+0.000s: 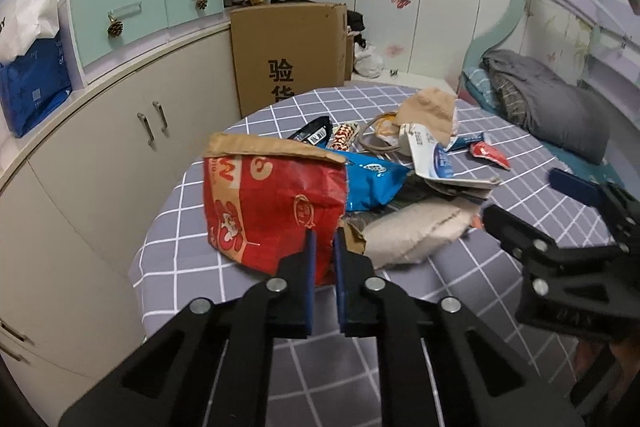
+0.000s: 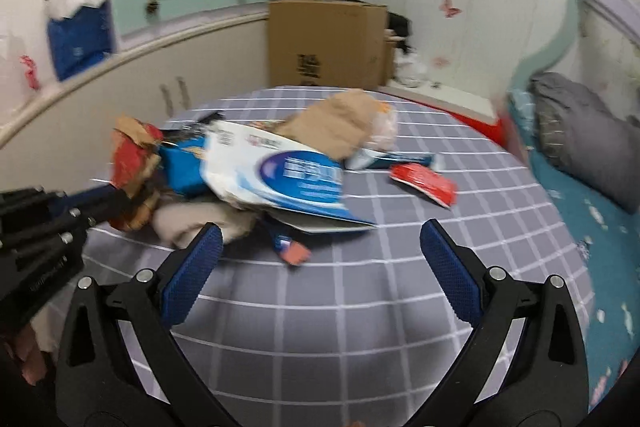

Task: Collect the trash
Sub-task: 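Reach the left tool to the red snack bag while the right tool grasps the white box, then carry the red bag in the left tool and white box in the right tool to the wastebasket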

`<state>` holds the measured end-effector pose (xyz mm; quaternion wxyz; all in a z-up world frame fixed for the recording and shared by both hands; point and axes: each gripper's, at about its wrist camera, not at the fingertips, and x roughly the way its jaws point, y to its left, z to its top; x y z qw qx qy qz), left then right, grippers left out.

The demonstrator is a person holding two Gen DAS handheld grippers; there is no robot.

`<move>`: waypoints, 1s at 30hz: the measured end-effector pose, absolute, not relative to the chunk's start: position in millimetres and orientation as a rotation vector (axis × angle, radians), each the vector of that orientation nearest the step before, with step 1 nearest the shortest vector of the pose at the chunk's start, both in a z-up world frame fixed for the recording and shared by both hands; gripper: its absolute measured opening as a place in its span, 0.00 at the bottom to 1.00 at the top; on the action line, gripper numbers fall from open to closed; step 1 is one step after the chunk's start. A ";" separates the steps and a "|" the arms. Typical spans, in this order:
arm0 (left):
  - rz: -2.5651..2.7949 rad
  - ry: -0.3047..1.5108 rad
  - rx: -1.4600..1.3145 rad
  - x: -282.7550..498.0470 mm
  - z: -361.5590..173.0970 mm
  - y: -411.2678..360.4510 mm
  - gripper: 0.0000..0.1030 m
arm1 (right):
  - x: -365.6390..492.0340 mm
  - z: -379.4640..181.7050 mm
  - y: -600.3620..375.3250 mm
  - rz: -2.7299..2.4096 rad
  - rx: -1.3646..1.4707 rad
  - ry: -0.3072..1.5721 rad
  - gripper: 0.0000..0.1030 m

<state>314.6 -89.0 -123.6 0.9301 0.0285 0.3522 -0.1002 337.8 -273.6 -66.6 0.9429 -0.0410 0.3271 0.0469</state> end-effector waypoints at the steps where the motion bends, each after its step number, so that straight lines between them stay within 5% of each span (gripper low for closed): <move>1: -0.210 0.715 0.050 311.5 -122.3 -85.2 0.06 | 338.6 -65.0 -271.2 0.111 -0.086 0.658 0.94; 3: -0.216 0.704 0.037 306.6 -120.3 -79.0 0.05 | 344.6 -63.8 -264.4 0.136 -0.112 0.646 0.92; 7: -0.228 0.669 0.005 294.9 -113.1 -65.4 0.05 | 360.5 -64.0 -252.4 0.155 -0.160 0.669 0.71; 9: -0.242 0.661 -0.009 290.1 -111.2 -61.1 0.04 | 369.3 -66.7 -247.7 0.160 -0.181 0.698 0.55; 10: -0.247 0.658 -0.016 287.8 -110.8 -58.7 0.04 | 370.3 -69.3 -247.6 0.172 -0.178 0.714 0.30; 12: -0.255 0.649 -0.027 283.7 -109.6 -54.4 0.04 | 371.0 -71.6 -247.5 0.186 -0.154 0.731 0.19; 17: -0.277 0.611 -0.048 267.4 -102.1 -41.8 0.03 | 344.3 -54.9 -254.4 0.155 -0.116 0.669 0.06; 30: -0.357 0.560 -0.189 226.9 -88.0 -4.9 0.01 | 266.6 -2.1 -247.7 0.173 -0.025 0.522 0.03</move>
